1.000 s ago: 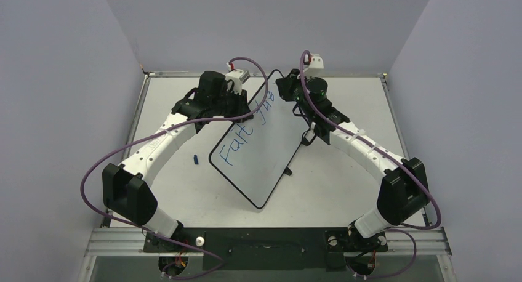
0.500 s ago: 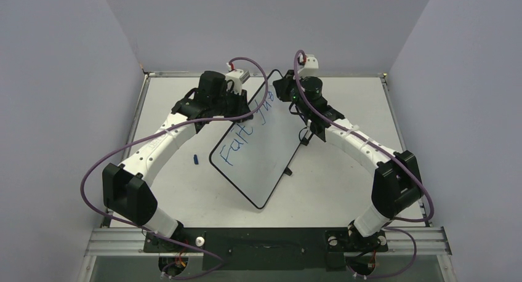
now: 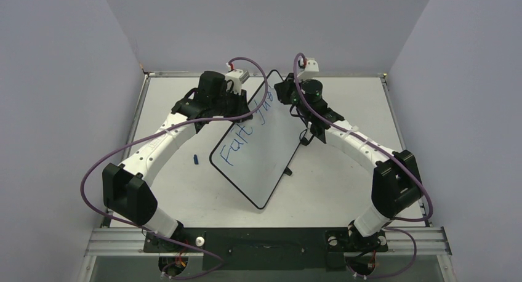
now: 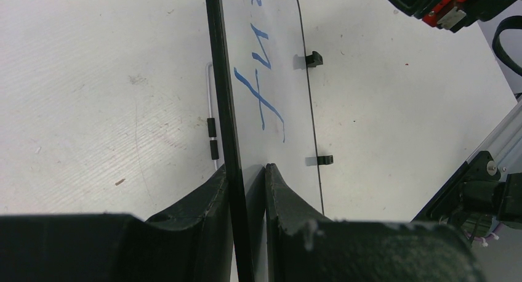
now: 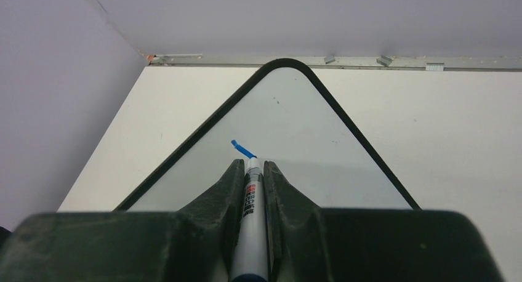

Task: Write a sentence on the whiteboard

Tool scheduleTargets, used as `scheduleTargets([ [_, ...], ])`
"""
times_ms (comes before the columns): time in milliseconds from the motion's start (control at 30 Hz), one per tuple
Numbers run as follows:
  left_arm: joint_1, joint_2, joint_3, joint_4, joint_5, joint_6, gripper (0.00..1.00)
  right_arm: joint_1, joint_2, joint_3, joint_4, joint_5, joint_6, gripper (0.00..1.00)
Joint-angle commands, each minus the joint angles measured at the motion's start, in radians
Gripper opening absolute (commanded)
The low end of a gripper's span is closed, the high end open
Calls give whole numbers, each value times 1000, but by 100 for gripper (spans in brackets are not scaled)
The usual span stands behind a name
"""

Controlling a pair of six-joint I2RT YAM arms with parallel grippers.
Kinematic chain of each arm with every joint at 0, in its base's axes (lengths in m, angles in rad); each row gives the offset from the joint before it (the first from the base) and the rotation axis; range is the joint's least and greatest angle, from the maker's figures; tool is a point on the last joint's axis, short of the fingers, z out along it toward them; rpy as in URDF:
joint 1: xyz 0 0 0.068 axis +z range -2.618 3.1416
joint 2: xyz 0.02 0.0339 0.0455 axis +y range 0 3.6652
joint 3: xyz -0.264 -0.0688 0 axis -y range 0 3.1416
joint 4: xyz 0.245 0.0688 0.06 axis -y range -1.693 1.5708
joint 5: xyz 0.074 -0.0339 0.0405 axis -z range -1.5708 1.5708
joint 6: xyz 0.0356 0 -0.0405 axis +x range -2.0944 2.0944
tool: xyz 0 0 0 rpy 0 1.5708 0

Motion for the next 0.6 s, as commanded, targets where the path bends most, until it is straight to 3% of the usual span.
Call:
scheduleTargets([
  [0, 3, -44, 18, 80, -63, 107, 0, -2, -29, -55, 33, -14, 3, 0],
  [567, 3, -48, 17, 81, -63, 107, 0, -5, -76, -132, 25, 12, -4, 0],
])
